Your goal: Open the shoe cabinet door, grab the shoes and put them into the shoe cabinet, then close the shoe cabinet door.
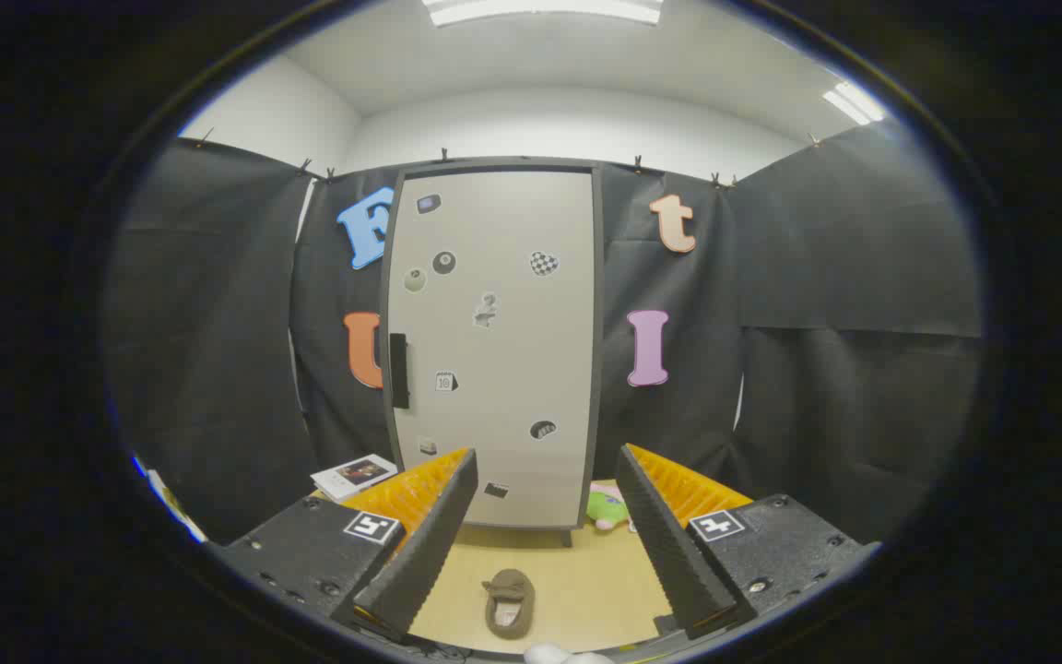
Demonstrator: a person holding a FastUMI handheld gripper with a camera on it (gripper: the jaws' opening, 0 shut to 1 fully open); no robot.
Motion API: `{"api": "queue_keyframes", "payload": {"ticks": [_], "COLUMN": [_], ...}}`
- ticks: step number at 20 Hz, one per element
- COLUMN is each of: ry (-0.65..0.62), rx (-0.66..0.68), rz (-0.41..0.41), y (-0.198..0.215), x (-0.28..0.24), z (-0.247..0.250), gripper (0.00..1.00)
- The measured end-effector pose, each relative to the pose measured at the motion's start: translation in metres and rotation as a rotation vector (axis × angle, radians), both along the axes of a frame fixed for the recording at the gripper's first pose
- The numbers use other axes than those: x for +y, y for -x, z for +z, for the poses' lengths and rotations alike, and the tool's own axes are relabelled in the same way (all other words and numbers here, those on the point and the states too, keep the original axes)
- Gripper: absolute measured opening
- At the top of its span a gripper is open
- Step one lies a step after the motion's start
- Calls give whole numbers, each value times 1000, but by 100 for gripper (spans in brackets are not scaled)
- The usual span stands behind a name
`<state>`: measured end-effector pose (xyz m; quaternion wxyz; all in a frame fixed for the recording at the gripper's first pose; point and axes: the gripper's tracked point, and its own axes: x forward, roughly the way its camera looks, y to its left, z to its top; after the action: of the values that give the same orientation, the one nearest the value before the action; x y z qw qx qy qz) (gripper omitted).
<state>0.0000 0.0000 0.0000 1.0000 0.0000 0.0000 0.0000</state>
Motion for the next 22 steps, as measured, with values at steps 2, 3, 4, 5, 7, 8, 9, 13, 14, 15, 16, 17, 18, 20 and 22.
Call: {"api": "queue_keyframes", "payload": {"ticks": [2, 3, 4, 5, 7, 8, 9, 13, 14, 15, 16, 17, 18, 20, 22], "ry": [5, 10, 11, 10, 10, 10, 9, 6, 3, 6, 8, 8, 4, -14, -25], "rx": [2, 4, 5, 8, 13, 15, 17, 24, 27, 34, 36, 36, 37, 43, 52], "rz": [-7, -9, -11, -11, -15, -20, -25, -34, -34, -35, -35, -28, -14, 3, 38], "y": [1, 0, 1, 0, -1, -1, -1, -3, -5, -8, -12, -16, -21, -35, -55], "x": [0, 1, 2, 3, 6, 6, 7, 11, 14, 17, 21, 27, 35, 52, 76], "z": [-2, -3, -3, -3, -4, -6, -5, -8, -8, -9, -10, -9, -9, -11, -12], "gripper": [99, 99, 99, 99, 99, 99, 99, 99, 99, 99, 99, 99, 99, 99, 99]}}
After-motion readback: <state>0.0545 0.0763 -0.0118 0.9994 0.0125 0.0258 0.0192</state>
